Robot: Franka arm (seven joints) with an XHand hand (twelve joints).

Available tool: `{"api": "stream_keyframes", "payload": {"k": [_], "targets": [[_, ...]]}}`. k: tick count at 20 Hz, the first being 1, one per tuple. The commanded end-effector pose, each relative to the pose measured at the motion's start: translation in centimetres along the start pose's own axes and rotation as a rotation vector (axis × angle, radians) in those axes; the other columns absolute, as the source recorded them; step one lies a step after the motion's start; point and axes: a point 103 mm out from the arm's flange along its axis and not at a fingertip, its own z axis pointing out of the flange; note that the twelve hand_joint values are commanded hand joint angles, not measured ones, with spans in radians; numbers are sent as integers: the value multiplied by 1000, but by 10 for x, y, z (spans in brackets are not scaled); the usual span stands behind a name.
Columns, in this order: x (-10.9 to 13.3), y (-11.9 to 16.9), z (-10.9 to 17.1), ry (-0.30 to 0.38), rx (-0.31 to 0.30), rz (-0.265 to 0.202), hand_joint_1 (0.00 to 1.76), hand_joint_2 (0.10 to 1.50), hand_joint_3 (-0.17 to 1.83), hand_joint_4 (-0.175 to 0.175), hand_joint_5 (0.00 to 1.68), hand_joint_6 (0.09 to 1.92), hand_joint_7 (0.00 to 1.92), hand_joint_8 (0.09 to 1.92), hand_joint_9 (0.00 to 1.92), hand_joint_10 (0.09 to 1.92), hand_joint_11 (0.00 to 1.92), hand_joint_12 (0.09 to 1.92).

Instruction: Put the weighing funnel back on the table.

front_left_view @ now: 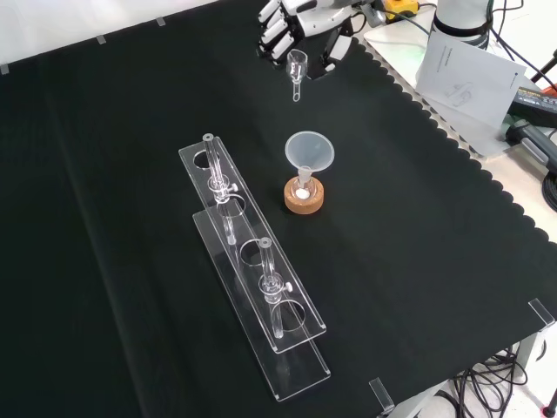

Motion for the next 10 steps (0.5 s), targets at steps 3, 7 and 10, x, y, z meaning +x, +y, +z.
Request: {"api": "stream_keyframes", "payload": {"k": [3,7,10], "targets": [[-16,14,12,62,2,2,1085,740,594,175,1146,869,581,673,905,367,699,1113],[-30,27,18,100,5,8,1085,741,593,175,1146,869,582,674,904,368,695,1114],[-40,42,24,122,14,13,1084,741,592,175,1145,870,584,675,907,370,694,1116]]}}
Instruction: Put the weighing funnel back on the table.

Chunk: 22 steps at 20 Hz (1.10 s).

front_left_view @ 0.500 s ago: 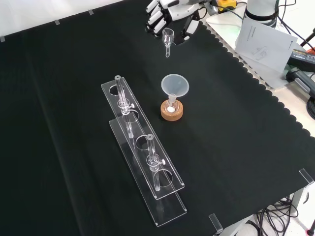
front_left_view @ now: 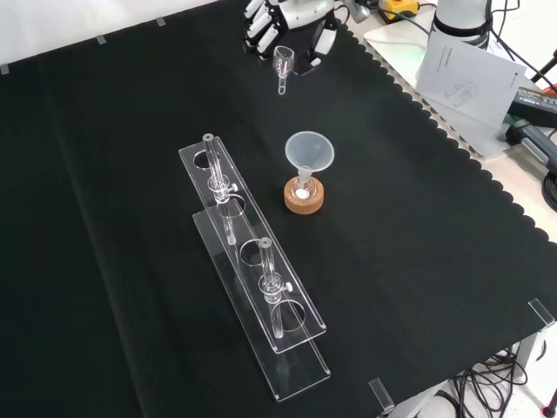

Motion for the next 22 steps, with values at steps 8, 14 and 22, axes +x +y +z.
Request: {"api": "stream_keyframes", "payload": {"k": [8,14,22], "targets": [[-36,72,29,72,38,1,1084,742,591,175,1144,872,588,677,914,374,699,1120],[-46,114,50,81,53,-23,1084,743,590,175,1144,872,588,677,914,374,700,1120],[-42,161,90,92,114,-58,1084,743,590,175,1143,873,589,678,915,375,701,1120]]}}
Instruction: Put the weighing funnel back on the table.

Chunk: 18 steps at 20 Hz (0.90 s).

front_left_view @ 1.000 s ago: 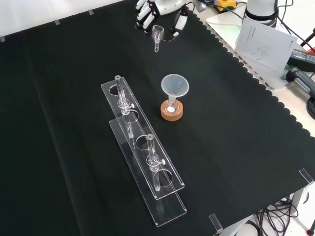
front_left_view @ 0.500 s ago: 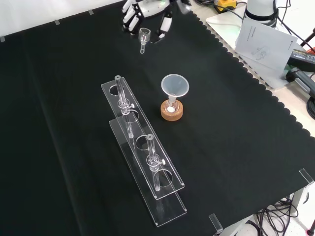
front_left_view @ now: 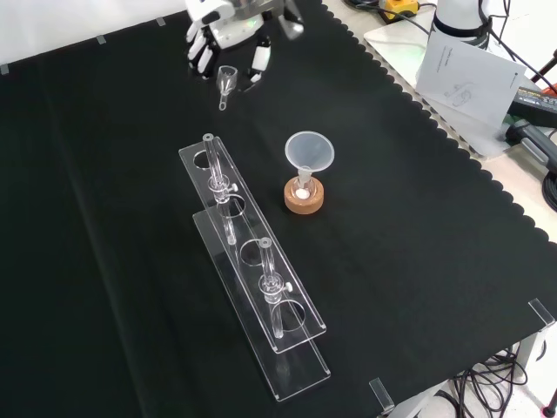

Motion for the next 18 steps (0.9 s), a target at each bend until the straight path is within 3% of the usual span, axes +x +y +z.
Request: {"api": "stream_keyframes", "payload": {"k": [1,18], "targets": [[-14,54,33,18,35,-27,1084,743,590,175,1143,873,589,678,915,375,701,1120],[2,107,87,14,118,-77,1084,743,589,175,1144,871,591,680,918,376,706,1120]]}}
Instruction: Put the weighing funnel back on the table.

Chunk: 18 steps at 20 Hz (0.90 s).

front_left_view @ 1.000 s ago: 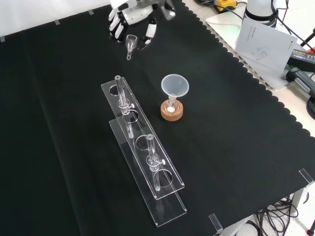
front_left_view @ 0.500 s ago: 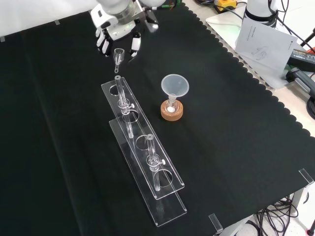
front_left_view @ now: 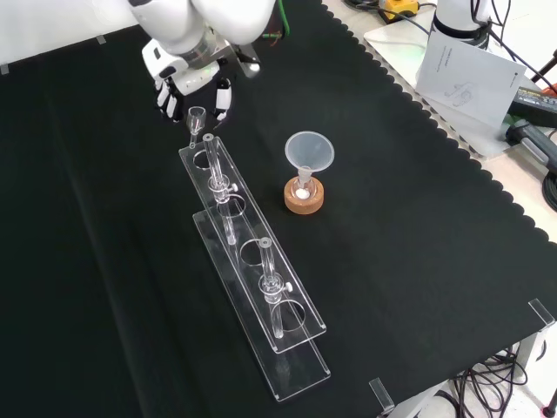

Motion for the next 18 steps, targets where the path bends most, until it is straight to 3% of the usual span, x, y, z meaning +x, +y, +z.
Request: {"api": "stream_keyframes", "payload": {"k": [1,18], "targets": [[2,16,19,3,30,-25,1085,743,589,175,1144,871,591,680,918,376,707,1120],[22,27,50,1,81,-66,1085,742,589,175,1146,868,593,682,921,377,711,1118]]}}
